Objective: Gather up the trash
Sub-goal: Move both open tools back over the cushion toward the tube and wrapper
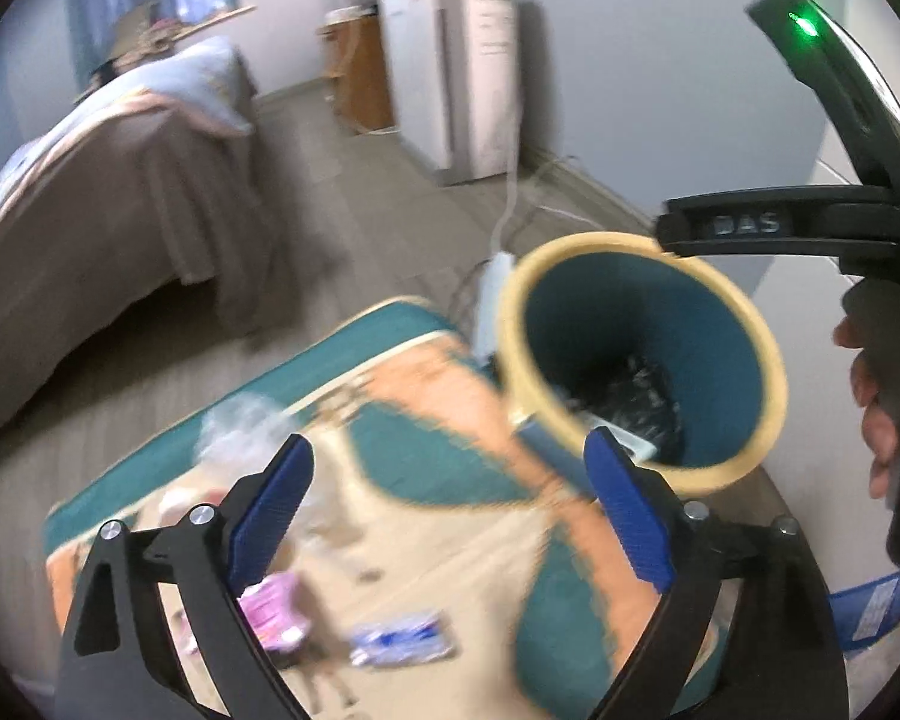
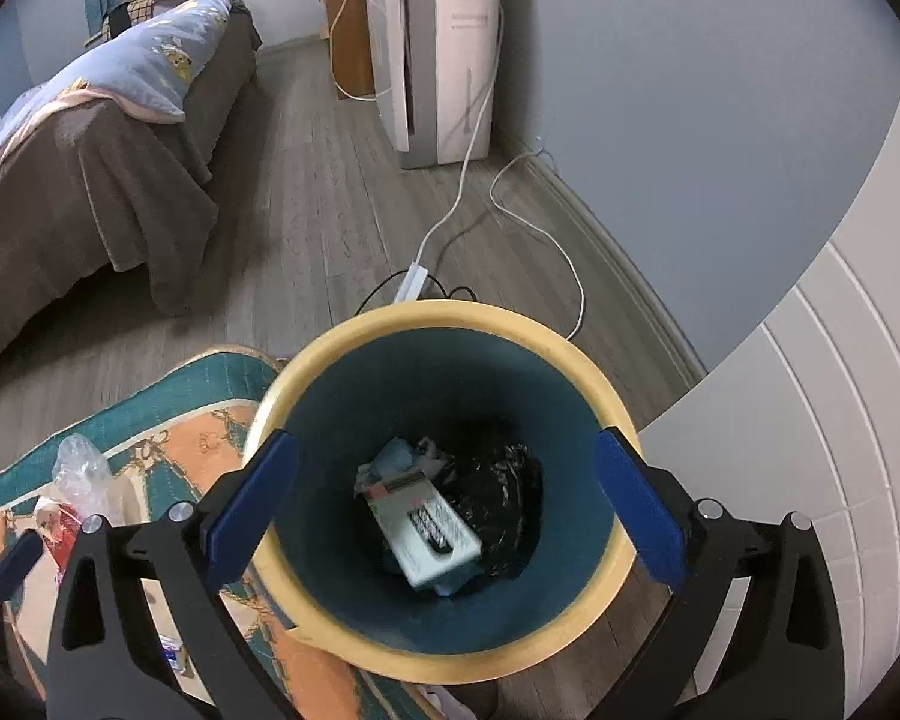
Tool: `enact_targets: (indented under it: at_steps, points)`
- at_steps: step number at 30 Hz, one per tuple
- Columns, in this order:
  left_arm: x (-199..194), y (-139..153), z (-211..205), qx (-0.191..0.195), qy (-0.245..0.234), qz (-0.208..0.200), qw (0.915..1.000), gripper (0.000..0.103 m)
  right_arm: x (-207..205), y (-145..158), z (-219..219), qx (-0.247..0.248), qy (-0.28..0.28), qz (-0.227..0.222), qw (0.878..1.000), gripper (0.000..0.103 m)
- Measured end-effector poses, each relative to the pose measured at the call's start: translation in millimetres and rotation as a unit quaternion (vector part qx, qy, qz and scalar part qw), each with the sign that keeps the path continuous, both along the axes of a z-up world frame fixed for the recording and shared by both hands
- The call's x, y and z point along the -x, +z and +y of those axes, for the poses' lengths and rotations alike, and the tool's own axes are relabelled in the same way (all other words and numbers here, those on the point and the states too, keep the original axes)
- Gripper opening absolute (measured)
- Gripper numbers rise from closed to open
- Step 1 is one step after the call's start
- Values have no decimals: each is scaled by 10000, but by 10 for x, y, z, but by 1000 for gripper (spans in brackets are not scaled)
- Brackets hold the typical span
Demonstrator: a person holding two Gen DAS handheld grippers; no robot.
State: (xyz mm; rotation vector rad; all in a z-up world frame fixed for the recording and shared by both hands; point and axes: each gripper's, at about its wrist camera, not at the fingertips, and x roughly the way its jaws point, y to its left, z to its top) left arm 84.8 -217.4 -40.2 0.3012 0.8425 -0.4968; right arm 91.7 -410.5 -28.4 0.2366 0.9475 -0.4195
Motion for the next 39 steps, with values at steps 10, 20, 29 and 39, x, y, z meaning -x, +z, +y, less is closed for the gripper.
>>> enact_targets:
  at_steps: [10, 20, 29, 39]
  points:
    - [-41, 122, 1141, -332, 919, -46, 9952, 93, -33, -86, 741, -652, 475, 140, 9966, 97]
    - [11, -1, 1954, -354, 1670, 95, 9853, 94, -44, -208, 1238, -195, 1223, 534, 9909, 97]
    - [-16, -51, 2082, -376, 1620, 127, 9860, 94, -32, -408, 1593, 91, 2026, 766, 9762, 97]
    - [-67, -87, 2201, -377, 1589, 281, 9862, 94, 4, -774, 1925, -213, 2816, 1354, 9497, 97]
